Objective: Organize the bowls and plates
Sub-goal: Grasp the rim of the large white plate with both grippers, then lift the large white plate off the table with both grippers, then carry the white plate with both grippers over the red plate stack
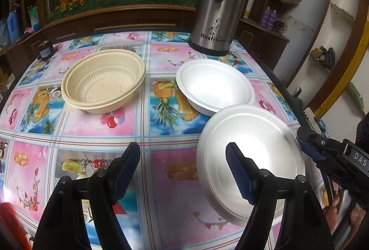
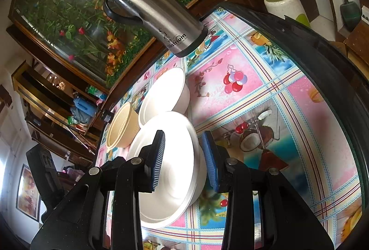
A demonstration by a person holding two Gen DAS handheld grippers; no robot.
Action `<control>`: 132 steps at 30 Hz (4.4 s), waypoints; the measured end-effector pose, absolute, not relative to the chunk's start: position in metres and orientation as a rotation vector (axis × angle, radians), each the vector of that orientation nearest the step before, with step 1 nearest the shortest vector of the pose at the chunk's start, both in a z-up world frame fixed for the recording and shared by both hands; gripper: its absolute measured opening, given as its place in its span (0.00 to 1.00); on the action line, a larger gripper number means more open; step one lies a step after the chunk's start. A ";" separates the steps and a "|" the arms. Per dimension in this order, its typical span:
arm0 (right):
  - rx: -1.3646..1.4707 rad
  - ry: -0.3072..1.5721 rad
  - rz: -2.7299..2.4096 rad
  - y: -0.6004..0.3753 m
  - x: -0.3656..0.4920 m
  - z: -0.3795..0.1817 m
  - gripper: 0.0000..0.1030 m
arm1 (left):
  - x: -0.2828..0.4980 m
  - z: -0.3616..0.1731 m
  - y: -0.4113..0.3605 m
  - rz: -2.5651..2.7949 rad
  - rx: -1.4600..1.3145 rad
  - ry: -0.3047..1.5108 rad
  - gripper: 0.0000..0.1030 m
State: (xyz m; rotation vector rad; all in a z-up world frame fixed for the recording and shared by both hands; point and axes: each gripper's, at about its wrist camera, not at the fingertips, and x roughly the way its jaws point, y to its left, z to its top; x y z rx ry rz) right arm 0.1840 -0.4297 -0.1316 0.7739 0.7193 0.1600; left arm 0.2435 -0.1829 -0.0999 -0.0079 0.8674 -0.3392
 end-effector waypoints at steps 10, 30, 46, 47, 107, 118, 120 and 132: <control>0.771 0.727 0.160 -0.429 0.184 -0.134 0.32 | 0.244 -0.111 -0.187 -0.347 0.000 0.913 0.75; 0.757 0.755 0.158 -0.424 0.184 -0.133 0.32 | 0.244 -0.121 -0.194 -0.364 0.010 0.957 0.75; 0.753 0.780 0.156 -0.421 0.187 -0.138 0.32 | 0.245 -0.127 -0.196 -0.354 0.032 0.970 0.75; 0.753 0.784 0.156 -0.421 0.187 -0.138 0.32 | 0.245 -0.128 -0.196 -0.352 0.036 0.973 0.75; 0.697 0.831 0.151 -0.394 0.192 -0.154 0.15 | 0.242 -0.132 -0.194 -0.394 0.024 0.991 0.09; 0.712 0.852 0.211 -0.352 0.190 -0.157 0.13 | 0.215 -0.132 -0.150 -0.304 0.011 0.970 0.09; 0.710 0.866 0.232 -0.339 0.191 -0.158 0.14 | 0.208 -0.132 -0.137 -0.282 0.011 0.966 0.09; 0.639 0.947 0.322 -0.240 0.171 -0.153 0.08 | 0.164 -0.131 -0.052 -0.135 -0.013 0.986 0.09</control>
